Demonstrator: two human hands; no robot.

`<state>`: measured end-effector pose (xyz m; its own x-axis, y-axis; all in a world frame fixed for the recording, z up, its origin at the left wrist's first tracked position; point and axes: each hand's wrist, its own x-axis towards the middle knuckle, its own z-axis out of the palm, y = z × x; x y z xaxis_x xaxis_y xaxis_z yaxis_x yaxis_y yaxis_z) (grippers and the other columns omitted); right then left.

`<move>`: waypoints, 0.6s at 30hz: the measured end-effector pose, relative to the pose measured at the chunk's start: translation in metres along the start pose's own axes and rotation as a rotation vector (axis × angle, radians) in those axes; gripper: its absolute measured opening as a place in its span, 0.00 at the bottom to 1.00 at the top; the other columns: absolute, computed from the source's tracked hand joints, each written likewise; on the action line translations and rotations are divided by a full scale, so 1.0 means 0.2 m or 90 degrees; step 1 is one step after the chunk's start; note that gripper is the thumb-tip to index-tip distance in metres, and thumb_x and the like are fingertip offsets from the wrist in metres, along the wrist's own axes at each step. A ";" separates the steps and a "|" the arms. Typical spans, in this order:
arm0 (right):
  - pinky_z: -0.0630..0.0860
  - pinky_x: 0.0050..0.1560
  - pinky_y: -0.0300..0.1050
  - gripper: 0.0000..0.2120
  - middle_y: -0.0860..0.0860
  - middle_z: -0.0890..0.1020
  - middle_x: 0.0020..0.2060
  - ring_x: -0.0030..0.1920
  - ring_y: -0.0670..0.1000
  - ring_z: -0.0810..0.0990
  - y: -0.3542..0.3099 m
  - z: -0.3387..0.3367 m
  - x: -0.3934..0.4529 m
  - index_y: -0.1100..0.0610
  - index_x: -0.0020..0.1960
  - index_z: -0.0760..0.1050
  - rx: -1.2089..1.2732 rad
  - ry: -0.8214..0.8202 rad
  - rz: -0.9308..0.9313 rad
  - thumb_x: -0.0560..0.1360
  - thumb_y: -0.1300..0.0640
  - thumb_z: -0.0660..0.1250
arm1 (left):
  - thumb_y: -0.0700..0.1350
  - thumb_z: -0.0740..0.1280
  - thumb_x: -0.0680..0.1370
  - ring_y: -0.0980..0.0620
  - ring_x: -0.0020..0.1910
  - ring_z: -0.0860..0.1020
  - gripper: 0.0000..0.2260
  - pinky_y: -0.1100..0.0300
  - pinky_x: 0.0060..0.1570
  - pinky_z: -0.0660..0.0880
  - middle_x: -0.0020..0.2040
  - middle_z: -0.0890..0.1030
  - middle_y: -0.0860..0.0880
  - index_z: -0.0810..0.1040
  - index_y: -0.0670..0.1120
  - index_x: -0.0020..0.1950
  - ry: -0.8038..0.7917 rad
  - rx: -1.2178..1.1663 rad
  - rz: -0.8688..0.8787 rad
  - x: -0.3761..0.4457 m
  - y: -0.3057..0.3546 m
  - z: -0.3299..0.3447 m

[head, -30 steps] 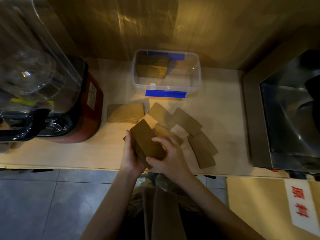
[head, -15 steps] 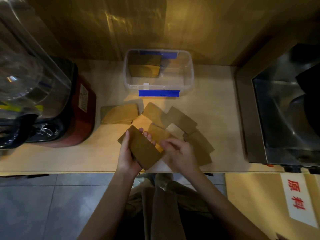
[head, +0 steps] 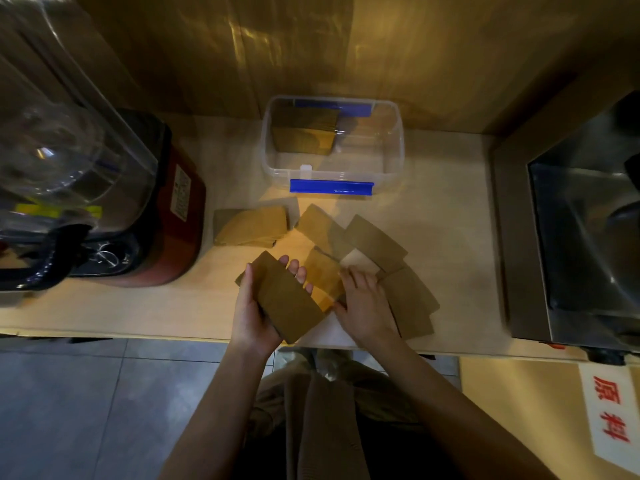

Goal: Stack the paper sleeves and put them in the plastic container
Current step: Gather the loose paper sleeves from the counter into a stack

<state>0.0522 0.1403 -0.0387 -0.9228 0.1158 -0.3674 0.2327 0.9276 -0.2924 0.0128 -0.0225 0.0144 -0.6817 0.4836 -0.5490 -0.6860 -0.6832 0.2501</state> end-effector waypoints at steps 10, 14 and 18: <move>0.70 0.61 0.51 0.25 0.55 0.77 0.61 0.62 0.56 0.72 0.09 -0.04 -0.09 0.56 0.63 0.69 0.144 0.129 0.004 0.70 0.48 0.68 | 0.59 0.78 0.53 0.52 0.48 0.82 0.31 0.52 0.56 0.75 0.45 0.84 0.49 0.80 0.47 0.51 0.008 0.026 -0.062 0.05 -0.04 0.02; 0.69 0.60 0.50 0.26 0.56 0.76 0.60 0.61 0.56 0.72 0.15 -0.08 -0.17 0.57 0.64 0.69 0.230 0.185 0.150 0.71 0.46 0.68 | 0.58 0.79 0.52 0.52 0.46 0.82 0.30 0.53 0.52 0.78 0.43 0.84 0.49 0.80 0.47 0.50 0.012 0.043 -0.100 0.08 -0.08 0.03; 0.71 0.58 0.51 0.24 0.59 0.78 0.56 0.58 0.58 0.73 0.24 -0.06 -0.27 0.60 0.61 0.70 0.240 0.214 0.253 0.70 0.49 0.70 | 0.56 0.78 0.55 0.52 0.45 0.82 0.26 0.54 0.52 0.77 0.42 0.83 0.49 0.80 0.47 0.49 -0.011 0.068 -0.125 0.11 -0.11 0.05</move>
<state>0.1100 0.1840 -0.0216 -0.7753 0.5870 -0.2330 0.6125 0.6089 -0.5041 0.0105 0.0100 0.0049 -0.5355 0.6115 -0.5825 -0.8286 -0.5137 0.2224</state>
